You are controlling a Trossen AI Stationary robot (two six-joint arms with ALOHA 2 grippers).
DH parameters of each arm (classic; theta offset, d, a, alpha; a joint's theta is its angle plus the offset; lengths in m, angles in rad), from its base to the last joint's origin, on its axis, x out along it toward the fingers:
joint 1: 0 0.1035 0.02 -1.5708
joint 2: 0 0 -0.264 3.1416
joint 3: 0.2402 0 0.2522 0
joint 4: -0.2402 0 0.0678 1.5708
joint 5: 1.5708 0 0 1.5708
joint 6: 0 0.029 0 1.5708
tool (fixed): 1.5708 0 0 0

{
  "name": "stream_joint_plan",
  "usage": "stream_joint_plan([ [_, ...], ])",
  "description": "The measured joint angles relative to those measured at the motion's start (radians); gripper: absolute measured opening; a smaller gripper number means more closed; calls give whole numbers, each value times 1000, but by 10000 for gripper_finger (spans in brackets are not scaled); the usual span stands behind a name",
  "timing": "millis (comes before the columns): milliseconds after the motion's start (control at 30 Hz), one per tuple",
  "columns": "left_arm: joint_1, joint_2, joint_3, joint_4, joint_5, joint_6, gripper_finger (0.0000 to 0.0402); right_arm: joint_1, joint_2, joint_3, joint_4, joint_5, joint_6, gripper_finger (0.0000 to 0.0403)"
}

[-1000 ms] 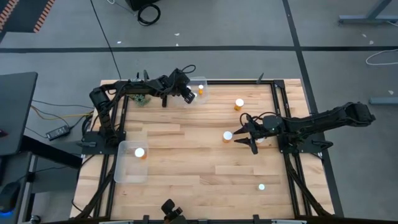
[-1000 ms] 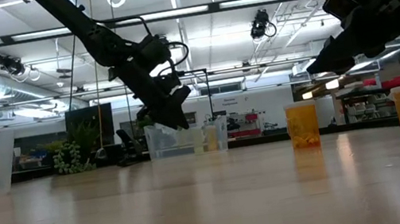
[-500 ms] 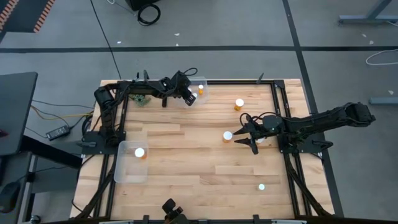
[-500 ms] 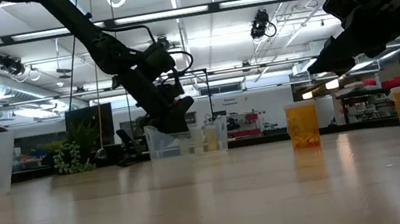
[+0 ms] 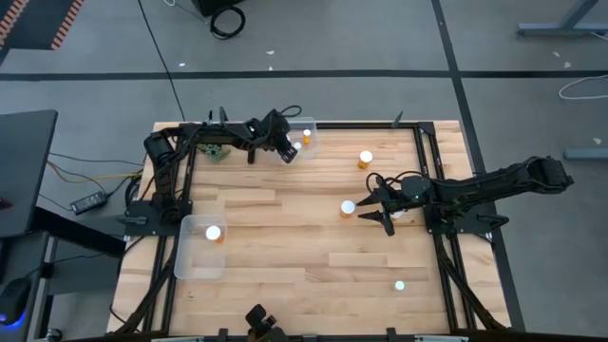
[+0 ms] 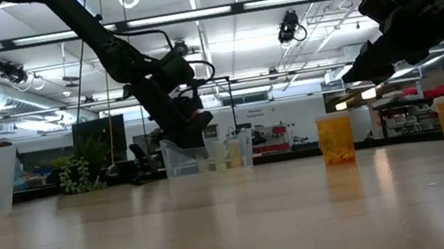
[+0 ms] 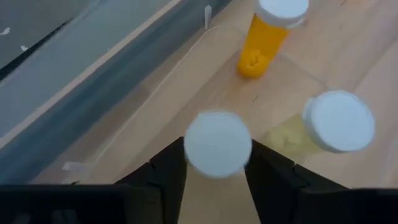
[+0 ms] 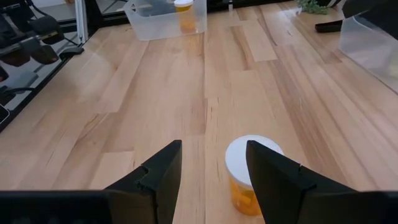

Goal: Pick and place medicine bottles into bin by pill shape (circle, oval)
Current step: Put the left small yellow pill bottle into the top transparent bin, then put the small yellow pill bottle into the top transparent bin

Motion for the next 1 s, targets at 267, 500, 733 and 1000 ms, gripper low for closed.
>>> stream_joint_plan([
  [267,0,-17,0,-27,-1,0,209,0,0,0,0,0,0,186],
  [500,-2,-70,1,-62,-22,16,208,0,0,0,0,0,0,186],
  [733,-11,-118,1,-66,-24,60,196,0,0,2,-3,0,9,186],
  [1000,-83,-191,1,-88,-25,192,182,0,0,103,-198,43,21,186],
])
